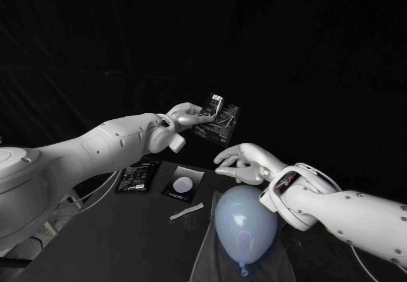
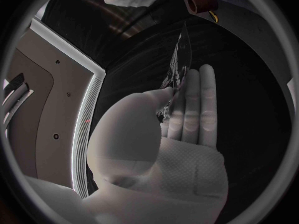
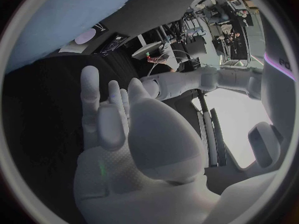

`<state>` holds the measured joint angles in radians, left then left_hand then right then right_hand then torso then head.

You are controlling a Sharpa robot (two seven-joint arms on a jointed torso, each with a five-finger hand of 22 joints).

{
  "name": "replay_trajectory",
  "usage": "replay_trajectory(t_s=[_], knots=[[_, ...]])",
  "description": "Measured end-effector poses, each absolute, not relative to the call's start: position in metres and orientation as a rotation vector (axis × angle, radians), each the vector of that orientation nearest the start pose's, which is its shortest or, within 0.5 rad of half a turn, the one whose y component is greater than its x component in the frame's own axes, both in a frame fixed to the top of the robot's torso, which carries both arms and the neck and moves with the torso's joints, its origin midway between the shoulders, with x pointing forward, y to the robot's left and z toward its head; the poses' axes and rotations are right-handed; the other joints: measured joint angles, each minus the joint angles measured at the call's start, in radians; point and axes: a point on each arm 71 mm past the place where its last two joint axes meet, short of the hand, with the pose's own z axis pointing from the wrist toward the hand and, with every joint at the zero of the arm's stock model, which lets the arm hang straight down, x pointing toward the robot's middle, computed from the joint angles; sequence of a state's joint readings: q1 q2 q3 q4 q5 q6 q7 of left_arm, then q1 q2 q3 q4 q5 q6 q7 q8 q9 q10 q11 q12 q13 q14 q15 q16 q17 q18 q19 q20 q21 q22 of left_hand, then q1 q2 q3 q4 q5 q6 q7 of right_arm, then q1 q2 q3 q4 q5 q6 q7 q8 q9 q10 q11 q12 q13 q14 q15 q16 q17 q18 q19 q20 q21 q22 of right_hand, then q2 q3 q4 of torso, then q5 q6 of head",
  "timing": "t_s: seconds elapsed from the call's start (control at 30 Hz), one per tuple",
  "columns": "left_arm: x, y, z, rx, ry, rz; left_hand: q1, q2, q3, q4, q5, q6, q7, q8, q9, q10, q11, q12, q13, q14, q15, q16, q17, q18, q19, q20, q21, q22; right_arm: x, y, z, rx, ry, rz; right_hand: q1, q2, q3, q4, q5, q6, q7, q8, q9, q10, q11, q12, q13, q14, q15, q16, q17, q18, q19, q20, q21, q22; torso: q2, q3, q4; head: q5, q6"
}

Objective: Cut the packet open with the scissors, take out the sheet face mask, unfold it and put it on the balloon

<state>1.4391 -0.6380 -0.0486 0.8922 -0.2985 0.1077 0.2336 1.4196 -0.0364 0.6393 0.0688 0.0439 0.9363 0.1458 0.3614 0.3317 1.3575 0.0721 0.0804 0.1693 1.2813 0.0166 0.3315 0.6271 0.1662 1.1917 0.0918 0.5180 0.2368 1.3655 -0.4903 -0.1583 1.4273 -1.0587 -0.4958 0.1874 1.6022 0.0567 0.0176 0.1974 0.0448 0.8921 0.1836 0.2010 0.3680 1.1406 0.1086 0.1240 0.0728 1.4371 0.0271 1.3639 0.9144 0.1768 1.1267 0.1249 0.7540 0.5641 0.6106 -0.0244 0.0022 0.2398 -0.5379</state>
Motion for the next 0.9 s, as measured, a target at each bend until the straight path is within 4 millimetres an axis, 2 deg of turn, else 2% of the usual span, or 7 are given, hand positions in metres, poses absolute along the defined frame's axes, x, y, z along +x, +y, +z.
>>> replay_trajectory(t_s=[0.1, 0.33, 0.47, 0.57, 0.67, 0.8, 0.9], knots=[[0.602, 0.276, -0.083, -0.704, 1.566, -1.352, -0.001, -0.001, 0.0, 0.0, 0.002, 0.0, 0.0, -0.002, 0.0, 0.0, 0.0, 0.0, 0.0, 0.0, 0.0, 0.0, 0.001, 0.0, 0.0, 0.0, 0.0, 0.0, 0.489, -0.082, -0.12, -0.043, 1.437, 1.227, 0.018, -0.004, 0.018, 0.004, 0.0, 0.017, -0.008, 0.0, -0.008, 0.031, -0.009, 0.0, -0.002, 0.001, -0.006, -0.004, 0.009, 0.0, 0.0, -0.007, -0.001, 0.0, 0.0, 0.0013, 0.0, -0.024, 0.015], [0.587, 0.267, -0.087, -0.631, 1.607, -1.362, -0.003, -0.003, 0.0, 0.0, 0.002, 0.0, 0.0, -0.003, 0.0, 0.0, 0.0, 0.0, 0.001, -0.002, -0.002, -0.004, 0.001, 0.0, -0.002, 0.002, 0.004, 0.0, 0.489, -0.164, -0.109, 0.215, 1.441, 1.237, 0.055, -0.033, 0.074, -0.002, 0.0, 0.052, -0.019, -0.01, -0.029, 0.107, -0.025, -0.009, 0.0, 0.027, -0.017, 0.101, 0.302, -0.007, 0.011, -0.025, 0.0, 0.014, -0.002, 0.0069, -0.004, -0.066, 0.04], [0.58, 0.264, -0.093, -0.583, 1.599, -1.349, -0.003, -0.003, 0.0, 0.0, 0.002, 0.0, 0.0, -0.006, 0.001, 0.0, 0.0, -0.005, 0.001, -0.006, -0.002, -0.008, 0.002, 0.0, -0.007, 0.007, 0.004, 0.0, 0.489, -0.193, -0.1, 0.306, 1.43, 1.236, 0.052, -0.051, 0.092, -0.007, 0.0, 0.078, -0.035, -0.012, -0.036, 0.157, -0.02, 0.027, 0.029, 0.028, -0.037, 0.11, 0.309, -0.008, 0.029, -0.037, 0.026, 0.044, -0.002, 0.0109, -0.0077, -0.082, 0.048], [0.577, 0.264, -0.097, -0.541, 1.557, -1.323, -0.004, -0.004, 0.003, 0.003, 0.002, 0.0, 0.0, -0.006, 0.01, -0.003, 0.003, -0.009, 0.001, -0.015, 0.0, -0.011, 0.002, 0.0, -0.017, 0.004, 0.004, 0.002, 0.49, -0.208, -0.091, 0.342, 1.414, 1.233, 0.035, -0.073, 0.11, -0.006, 0.0, 0.108, -0.051, -0.012, -0.038, 0.178, -0.014, 0.11, 0.102, 0.03, -0.053, 0.115, 0.32, -0.016, 0.09, -0.046, 0.126, 0.162, -0.003, 0.0131, -0.0092, -0.096, 0.051], [0.574, 0.266, -0.101, -0.489, 1.505, -1.289, 0.008, -0.016, 0.003, 0.003, 0.002, 0.0, 0.0, -0.006, 0.013, -0.009, 0.008, -0.011, -0.001, -0.017, 0.001, -0.018, 0.002, 0.0, -0.024, 0.005, 0.006, 0.005, 0.494, -0.217, -0.082, 0.36, 1.395, 1.227, 0.009, -0.098, 0.149, -0.021, 0.008, 0.132, -0.063, -0.012, -0.041, 0.163, -0.029, 0.342, 0.333, 0.027, -0.062, 0.112, 0.305, -0.024, 0.115, -0.057, 0.18, 0.232, -0.003, 0.0152, -0.0104, -0.108, 0.054], [0.569, 0.263, -0.106, -0.395, 1.445, -1.249, 0.02, -0.027, -0.013, -0.013, 0.002, 0.001, 0.002, -0.012, 0.014, -0.019, 0.005, -0.011, -0.004, -0.025, 0.0, -0.025, 0.004, 0.0, -0.033, 0.003, 0.023, 0.014, 0.503, -0.224, -0.073, 0.369, 1.368, 1.206, -0.054, -0.093, 0.229, -0.044, 0.011, 0.128, -0.057, -0.02, -0.043, 0.172, -0.02, 0.598, 1.072, 0.028, -0.065, 0.139, 0.38, -0.033, 0.15, -0.052, 0.256, 0.335, -0.004, 0.0165, -0.0111, -0.126, 0.058], [0.564, 0.258, -0.111, -0.324, 1.407, -1.228, 0.02, -0.028, -0.016, -0.016, 0.002, 0.002, 0.002, -0.012, 0.014, -0.019, 0.005, -0.011, -0.005, -0.025, 0.0, -0.025, 0.004, 0.0, -0.036, 0.003, 0.026, 0.019, 0.51, -0.225, -0.065, 0.362, 1.348, 1.188, -0.079, -0.088, 0.272, -0.066, 0.011, 0.127, -0.056, -0.014, -0.032, 0.173, -0.02, 0.727, 1.132, 0.032, -0.061, 0.168, 0.393, -0.047, 0.18, -0.047, 0.319, 0.412, -0.004, 0.0162, -0.0111, -0.14, 0.059]])
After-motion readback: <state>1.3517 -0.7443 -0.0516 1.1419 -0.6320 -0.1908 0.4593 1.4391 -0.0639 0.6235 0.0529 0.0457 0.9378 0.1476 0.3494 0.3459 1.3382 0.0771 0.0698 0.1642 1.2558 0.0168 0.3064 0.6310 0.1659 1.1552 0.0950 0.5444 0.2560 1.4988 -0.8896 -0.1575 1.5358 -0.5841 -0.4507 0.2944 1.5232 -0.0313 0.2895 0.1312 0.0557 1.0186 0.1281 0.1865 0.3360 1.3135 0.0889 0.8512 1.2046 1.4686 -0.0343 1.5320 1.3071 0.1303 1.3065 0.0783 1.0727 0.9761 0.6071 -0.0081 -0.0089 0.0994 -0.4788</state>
